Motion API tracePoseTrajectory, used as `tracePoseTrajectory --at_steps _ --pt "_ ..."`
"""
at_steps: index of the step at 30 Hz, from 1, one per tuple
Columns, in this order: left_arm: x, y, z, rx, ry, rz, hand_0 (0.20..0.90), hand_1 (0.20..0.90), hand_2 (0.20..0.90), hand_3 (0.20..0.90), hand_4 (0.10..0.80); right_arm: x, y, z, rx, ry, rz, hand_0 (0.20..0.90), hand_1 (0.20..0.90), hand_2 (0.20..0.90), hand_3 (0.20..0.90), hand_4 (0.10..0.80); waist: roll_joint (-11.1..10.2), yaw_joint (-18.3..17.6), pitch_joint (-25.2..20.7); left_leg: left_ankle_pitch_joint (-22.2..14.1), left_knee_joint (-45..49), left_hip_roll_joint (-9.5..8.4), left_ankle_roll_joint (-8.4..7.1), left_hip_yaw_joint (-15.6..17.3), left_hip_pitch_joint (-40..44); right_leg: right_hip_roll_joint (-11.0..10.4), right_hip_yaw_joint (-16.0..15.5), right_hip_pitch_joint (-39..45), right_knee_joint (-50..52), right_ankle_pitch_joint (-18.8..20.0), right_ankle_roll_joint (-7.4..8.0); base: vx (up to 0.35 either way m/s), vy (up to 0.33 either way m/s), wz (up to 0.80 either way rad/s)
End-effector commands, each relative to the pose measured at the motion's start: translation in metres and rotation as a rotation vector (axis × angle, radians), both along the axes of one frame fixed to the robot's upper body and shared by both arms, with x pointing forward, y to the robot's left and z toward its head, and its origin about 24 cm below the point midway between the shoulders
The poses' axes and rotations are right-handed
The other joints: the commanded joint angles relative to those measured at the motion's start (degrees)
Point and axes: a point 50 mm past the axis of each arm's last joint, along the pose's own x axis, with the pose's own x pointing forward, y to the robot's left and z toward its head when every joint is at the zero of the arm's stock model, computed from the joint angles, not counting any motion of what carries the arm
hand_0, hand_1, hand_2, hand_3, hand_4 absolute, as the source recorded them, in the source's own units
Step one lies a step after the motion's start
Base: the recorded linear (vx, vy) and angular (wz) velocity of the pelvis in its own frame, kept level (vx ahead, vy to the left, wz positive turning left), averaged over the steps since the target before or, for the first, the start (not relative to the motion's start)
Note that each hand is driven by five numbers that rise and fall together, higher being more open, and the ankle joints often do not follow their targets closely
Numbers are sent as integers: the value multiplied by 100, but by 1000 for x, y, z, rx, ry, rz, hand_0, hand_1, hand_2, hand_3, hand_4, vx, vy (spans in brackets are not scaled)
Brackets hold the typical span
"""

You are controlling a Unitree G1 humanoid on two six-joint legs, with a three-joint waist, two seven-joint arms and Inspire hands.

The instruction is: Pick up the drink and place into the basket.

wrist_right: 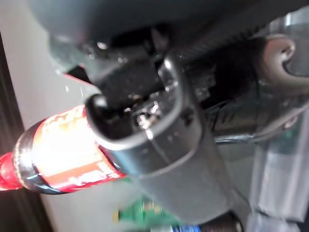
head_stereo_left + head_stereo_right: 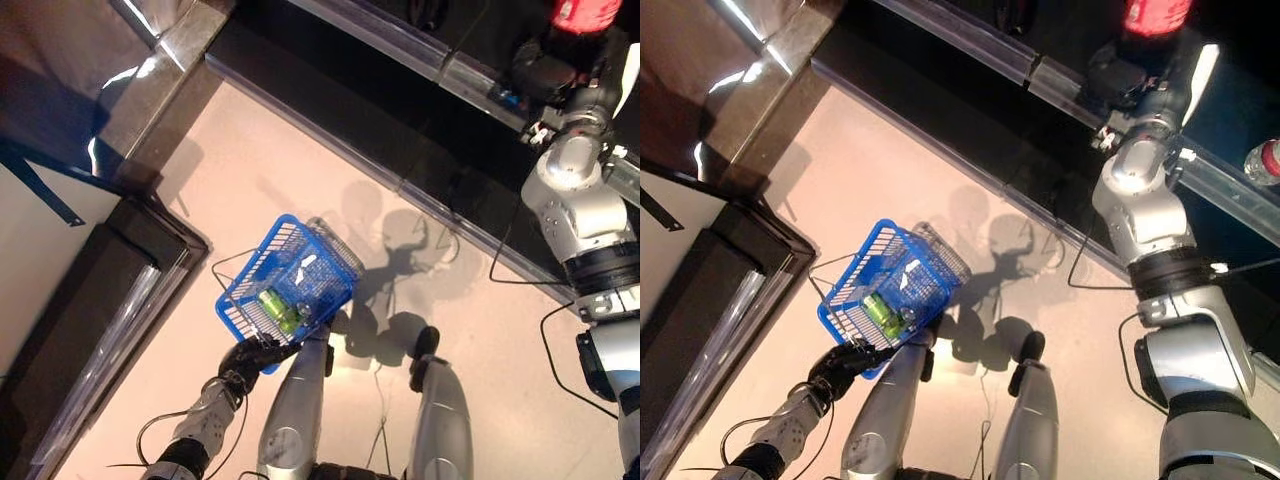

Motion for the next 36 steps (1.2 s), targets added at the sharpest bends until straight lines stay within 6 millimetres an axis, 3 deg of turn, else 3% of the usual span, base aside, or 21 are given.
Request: tracePoseTrajectory --at_steps 1,7,13,18,22,23,25,28,30,36 --pt "-38 13 -7 30 -34 -57 300 300 300 200 100 -58 25 107 -112 -546 150 300 300 300 200 100 -206 -51 -246 -942 465 -347 326 119 635 443 -507 730 -293 -193 -631 51 -20 4" --pt "-38 6 -4 -6 -81 -48 300 300 300 200 100 -61 36 74 -94 -501 290 300 300 300 200 100 -348 -102 -563 -994 354 -263 264 152 1042 451 -548 1267 -543 -219 -665 43 -12 2" --pt "-30 -3 11 -72 -195 -61 300 300 300 200 100 -65 57 25 -45 -399 494 300 300 300 200 100 -467 -213 -900 -957 127 -163 229 215 1465 513 -514 1731 -803 -187 -673 72 3 4" --pt "-8 -22 49 -155 -366 -159 300 300 300 200 100 -78 91 -14 -13 -284 774 300 300 300 200 100 -529 -262 -1096 -989 82 -126 232 215 1744 568 -475 2061 -890 -204 -691 74 -4 -1" --pt "1 -35 73 -254 -448 -208 300 300 300 200 100 -87 112 -30 22 -249 892 300 300 300 200 100 -531 -246 -1159 -981 6 -120 236 186 1895 591 -478 2223 -949 -211 -678 40 -9 0" --pt "1 -35 74 -257 -450 -210 300 300 300 200 100 -87 113 -31 22 -247 896 300 300 300 200 100 -533 -247 -1160 -982 4 -122 237 182 1906 592 -479 2236 -953 -212 -678 0 0 0" --pt "3 -48 99 -309 -553 -316 300 300 300 200 100 -94 133 -44 16 -199 996 300 300 300 200 100 -500 -171 -1135 -1001 41 -142 257 135 1934 586 -526 2314 -939 -231 -689 2 -1 2" --pt "0 -56 116 -326 -623 -409 300 300 300 200 100 -96 145 -53 14 -151 1049 300 300 300 200 100 -453 -80 -1097 -1010 55 -175 270 59 1978 575 -571 2391 -922 -247 -695 21 11 9" --pt "-3 -63 139 -331 -714 -525 300 300 300 200 100 -97 154 -61 13 -110 1101 300 300 300 200 100 -409 19 -1069 -1000 35 -205 286 -10 2017 557 -633 2465 -936 -256 -685 24 14 15" --pt "-7 -75 180 -351 -888 -783 300 300 300 200 100 -90 165 -75 6 -16 1113 300 300 300 200 100 -338 147 -960 -969 90 -263 305 -174 1965 509 -744 2451 -853 -256 -669 8 9 14"
